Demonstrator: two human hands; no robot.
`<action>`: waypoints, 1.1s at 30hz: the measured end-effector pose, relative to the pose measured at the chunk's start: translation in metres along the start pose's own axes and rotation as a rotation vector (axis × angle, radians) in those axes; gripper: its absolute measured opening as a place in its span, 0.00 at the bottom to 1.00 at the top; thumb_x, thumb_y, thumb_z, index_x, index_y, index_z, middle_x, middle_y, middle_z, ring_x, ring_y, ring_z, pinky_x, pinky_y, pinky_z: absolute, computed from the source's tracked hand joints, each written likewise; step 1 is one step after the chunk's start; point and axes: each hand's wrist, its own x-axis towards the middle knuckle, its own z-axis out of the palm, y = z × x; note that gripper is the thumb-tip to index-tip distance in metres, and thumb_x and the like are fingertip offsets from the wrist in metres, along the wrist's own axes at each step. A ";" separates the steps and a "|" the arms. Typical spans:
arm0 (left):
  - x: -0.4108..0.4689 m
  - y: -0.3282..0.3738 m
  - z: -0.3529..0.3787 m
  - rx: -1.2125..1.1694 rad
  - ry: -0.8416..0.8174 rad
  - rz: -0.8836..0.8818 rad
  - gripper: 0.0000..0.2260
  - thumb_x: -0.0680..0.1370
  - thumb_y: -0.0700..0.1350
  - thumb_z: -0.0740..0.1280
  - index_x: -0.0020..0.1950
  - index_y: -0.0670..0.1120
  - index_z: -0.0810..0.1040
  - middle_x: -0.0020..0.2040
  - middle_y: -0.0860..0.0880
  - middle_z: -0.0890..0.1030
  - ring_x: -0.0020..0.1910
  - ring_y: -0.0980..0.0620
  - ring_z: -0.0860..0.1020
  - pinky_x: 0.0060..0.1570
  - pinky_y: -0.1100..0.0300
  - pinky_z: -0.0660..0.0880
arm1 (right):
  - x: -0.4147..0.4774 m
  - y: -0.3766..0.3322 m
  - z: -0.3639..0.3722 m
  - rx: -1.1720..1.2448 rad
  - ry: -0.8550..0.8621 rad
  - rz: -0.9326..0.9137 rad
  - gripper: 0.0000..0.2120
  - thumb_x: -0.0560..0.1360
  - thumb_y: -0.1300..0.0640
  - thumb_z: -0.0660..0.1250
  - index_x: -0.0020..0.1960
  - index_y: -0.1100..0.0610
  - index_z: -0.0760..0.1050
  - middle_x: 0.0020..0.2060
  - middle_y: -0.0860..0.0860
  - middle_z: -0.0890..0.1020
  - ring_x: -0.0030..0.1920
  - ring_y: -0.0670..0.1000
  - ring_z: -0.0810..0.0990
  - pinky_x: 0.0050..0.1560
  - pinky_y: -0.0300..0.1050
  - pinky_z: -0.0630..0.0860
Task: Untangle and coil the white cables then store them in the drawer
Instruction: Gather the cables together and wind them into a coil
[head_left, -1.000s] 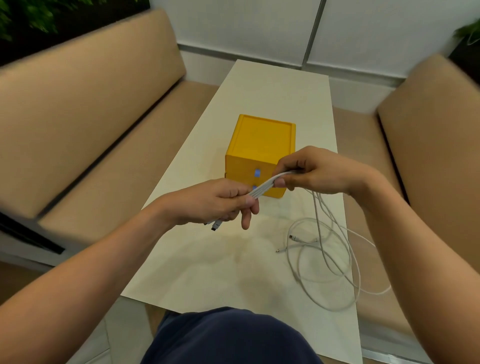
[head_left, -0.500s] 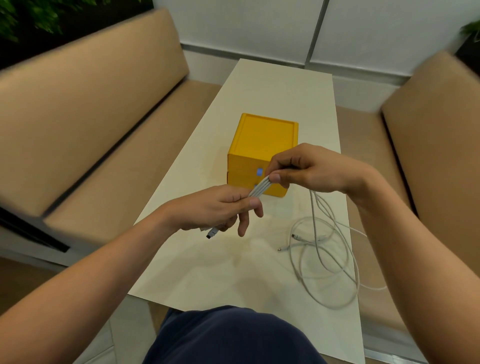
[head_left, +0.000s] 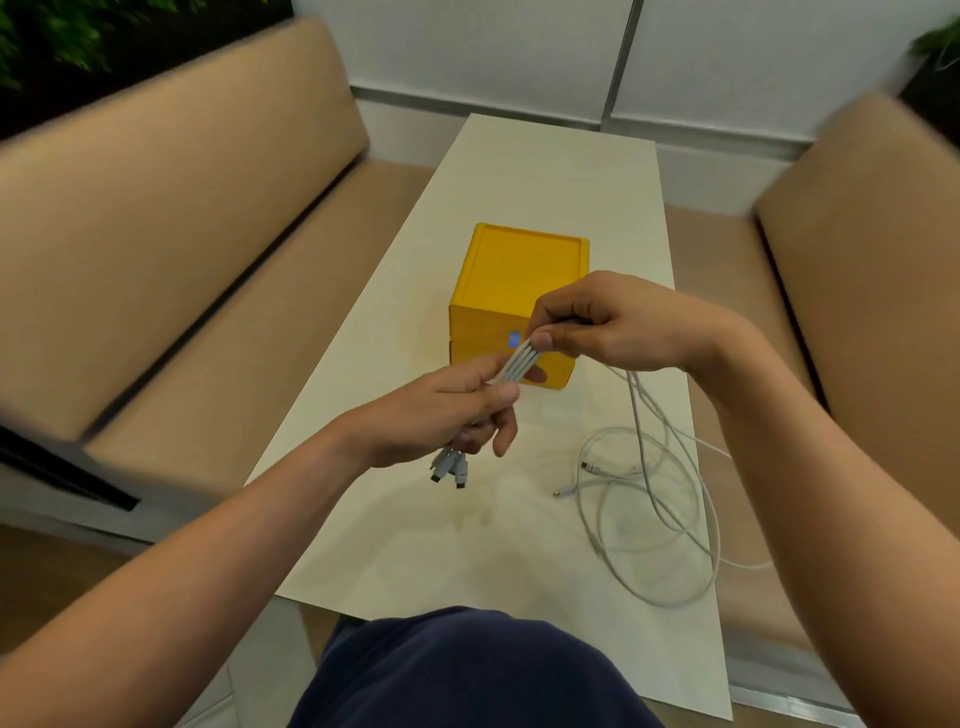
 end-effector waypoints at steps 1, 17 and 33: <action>0.000 0.002 0.001 -0.023 -0.003 -0.020 0.15 0.88 0.49 0.55 0.72 0.47 0.71 0.40 0.45 0.78 0.30 0.53 0.63 0.34 0.61 0.66 | 0.000 0.000 0.000 -0.001 0.007 -0.003 0.08 0.83 0.53 0.66 0.52 0.52 0.83 0.33 0.39 0.78 0.33 0.43 0.73 0.35 0.37 0.67; -0.006 0.012 0.002 -0.115 -0.049 0.085 0.16 0.84 0.51 0.59 0.55 0.41 0.79 0.34 0.43 0.79 0.26 0.53 0.72 0.44 0.52 0.79 | 0.008 0.011 0.023 0.394 0.210 -0.052 0.09 0.79 0.51 0.70 0.54 0.54 0.86 0.45 0.50 0.87 0.42 0.45 0.80 0.45 0.41 0.76; -0.004 0.028 0.001 -0.286 0.159 0.293 0.20 0.85 0.48 0.56 0.59 0.30 0.73 0.35 0.44 0.81 0.24 0.57 0.61 0.25 0.64 0.60 | 0.020 0.003 0.115 0.383 0.632 -0.145 0.18 0.87 0.58 0.56 0.75 0.61 0.68 0.64 0.23 0.70 0.66 0.37 0.75 0.65 0.38 0.74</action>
